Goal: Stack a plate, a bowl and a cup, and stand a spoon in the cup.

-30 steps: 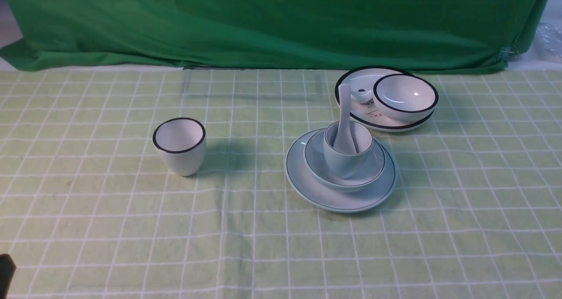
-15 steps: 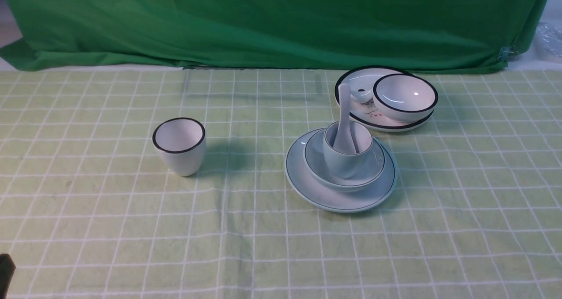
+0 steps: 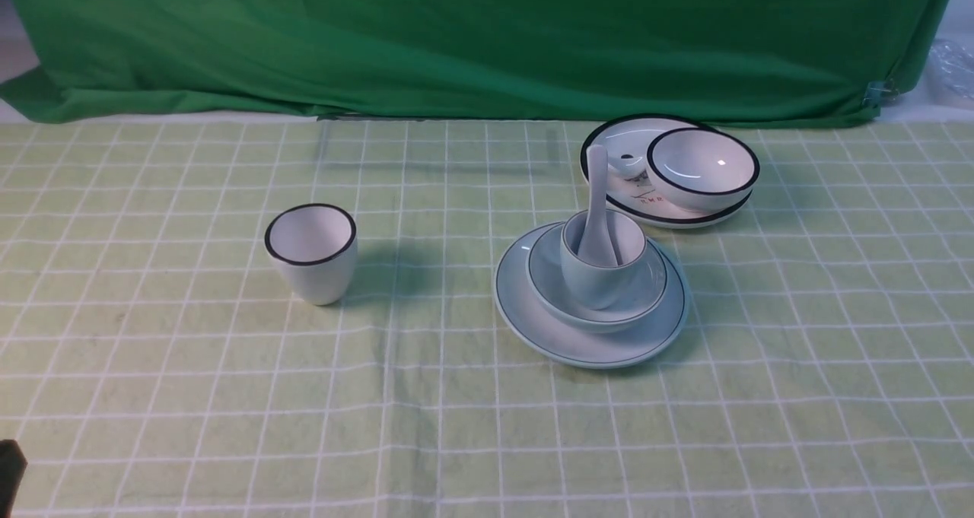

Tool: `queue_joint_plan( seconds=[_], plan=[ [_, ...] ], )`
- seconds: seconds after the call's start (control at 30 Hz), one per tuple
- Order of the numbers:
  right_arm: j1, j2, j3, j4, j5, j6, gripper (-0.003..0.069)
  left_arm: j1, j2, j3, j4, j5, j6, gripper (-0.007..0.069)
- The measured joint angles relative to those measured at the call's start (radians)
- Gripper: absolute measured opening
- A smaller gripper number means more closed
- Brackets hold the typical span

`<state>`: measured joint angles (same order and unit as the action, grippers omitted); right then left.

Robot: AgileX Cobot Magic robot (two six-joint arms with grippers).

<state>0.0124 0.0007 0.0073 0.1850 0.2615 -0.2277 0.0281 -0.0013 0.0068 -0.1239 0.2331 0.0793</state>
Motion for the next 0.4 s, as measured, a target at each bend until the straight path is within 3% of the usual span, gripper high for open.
queue_joint_plan(
  seconds=[0.4],
  plan=[
    [0.0,0.0,0.0,0.0,0.0,0.0,0.0214,0.0,0.0,0.0,0.0,0.0,0.002,0.0002]
  ],
)
